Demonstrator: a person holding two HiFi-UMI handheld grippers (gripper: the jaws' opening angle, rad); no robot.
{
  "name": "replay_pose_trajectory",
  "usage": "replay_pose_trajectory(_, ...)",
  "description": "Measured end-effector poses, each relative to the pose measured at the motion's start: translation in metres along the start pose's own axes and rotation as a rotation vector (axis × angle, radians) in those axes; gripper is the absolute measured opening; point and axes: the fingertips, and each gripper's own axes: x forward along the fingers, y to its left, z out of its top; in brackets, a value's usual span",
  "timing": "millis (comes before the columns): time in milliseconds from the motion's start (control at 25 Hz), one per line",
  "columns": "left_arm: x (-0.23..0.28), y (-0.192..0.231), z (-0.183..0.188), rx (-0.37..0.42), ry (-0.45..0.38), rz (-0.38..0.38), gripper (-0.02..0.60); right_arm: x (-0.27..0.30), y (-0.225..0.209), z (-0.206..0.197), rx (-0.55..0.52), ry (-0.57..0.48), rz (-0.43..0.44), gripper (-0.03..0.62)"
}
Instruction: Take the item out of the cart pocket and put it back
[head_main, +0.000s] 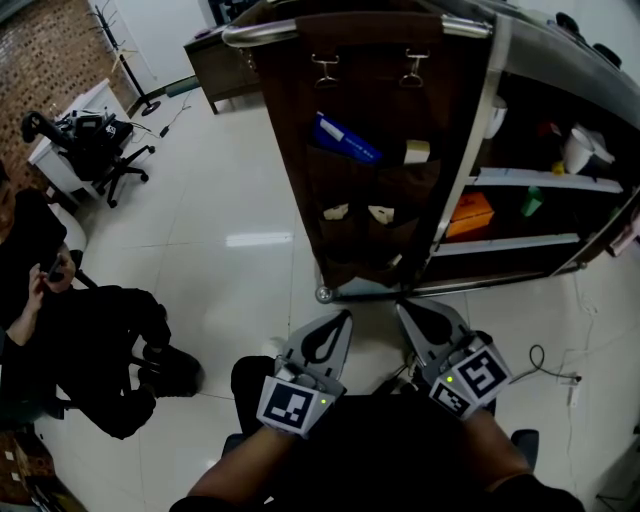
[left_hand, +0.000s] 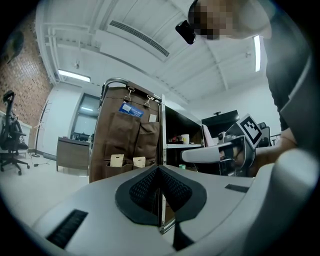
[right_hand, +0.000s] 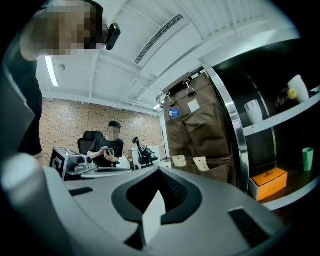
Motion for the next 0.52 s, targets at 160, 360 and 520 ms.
replay_pose_trajectory(160,0.002,0.000,-0.002,-0.004,0.007,-0.001,0.000,0.001,-0.001,0.001,-0.008,-0.004,-0.001,0.011)
replay_pose_trajectory(360,0.001,0.005,-0.001,-0.013,0.003,0.012,0.000,0.001,0.001,0.000,-0.016,0.003,0.010,0.011)
replay_pose_trajectory(520,0.000,0.011,-0.003,-0.039,0.008,0.028,0.000,0.000,0.003,-0.001,-0.001,0.015,0.011,0.011)
